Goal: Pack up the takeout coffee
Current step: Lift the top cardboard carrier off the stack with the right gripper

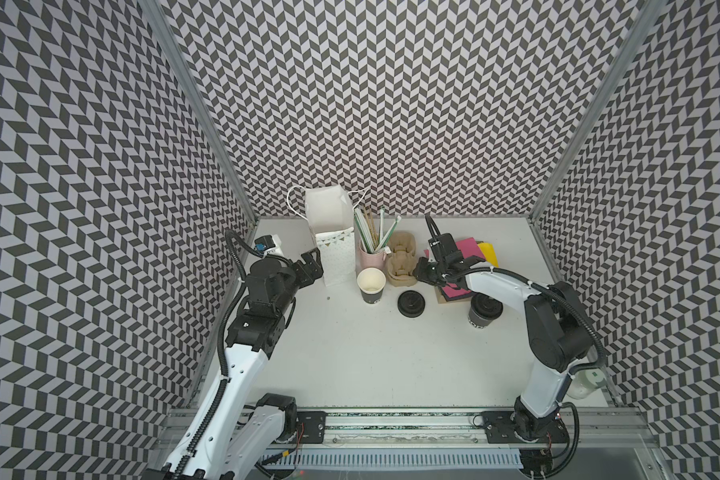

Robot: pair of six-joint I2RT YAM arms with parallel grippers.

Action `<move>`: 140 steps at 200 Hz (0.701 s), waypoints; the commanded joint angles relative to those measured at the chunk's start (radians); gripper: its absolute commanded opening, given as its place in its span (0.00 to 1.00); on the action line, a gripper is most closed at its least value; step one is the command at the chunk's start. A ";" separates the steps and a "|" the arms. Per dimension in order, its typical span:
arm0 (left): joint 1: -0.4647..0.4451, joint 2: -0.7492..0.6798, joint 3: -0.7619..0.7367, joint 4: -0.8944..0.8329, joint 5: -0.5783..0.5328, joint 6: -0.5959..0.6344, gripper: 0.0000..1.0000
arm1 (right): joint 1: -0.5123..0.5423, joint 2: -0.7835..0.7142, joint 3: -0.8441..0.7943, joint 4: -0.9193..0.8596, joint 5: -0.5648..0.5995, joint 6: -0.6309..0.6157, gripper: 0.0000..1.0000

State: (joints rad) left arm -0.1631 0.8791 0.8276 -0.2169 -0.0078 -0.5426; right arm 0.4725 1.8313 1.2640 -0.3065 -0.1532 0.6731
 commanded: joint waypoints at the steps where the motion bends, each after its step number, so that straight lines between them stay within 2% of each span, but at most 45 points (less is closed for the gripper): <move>1: -0.003 0.001 -0.002 0.025 0.009 0.012 0.90 | -0.005 0.006 0.024 0.032 0.014 -0.009 0.23; 140: -0.002 0.003 -0.002 0.025 0.011 0.012 0.90 | -0.005 -0.023 0.034 0.049 -0.005 -0.009 0.12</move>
State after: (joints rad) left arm -0.1631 0.8829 0.8276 -0.2169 -0.0048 -0.5426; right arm 0.4725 1.8313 1.2671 -0.3046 -0.1535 0.6720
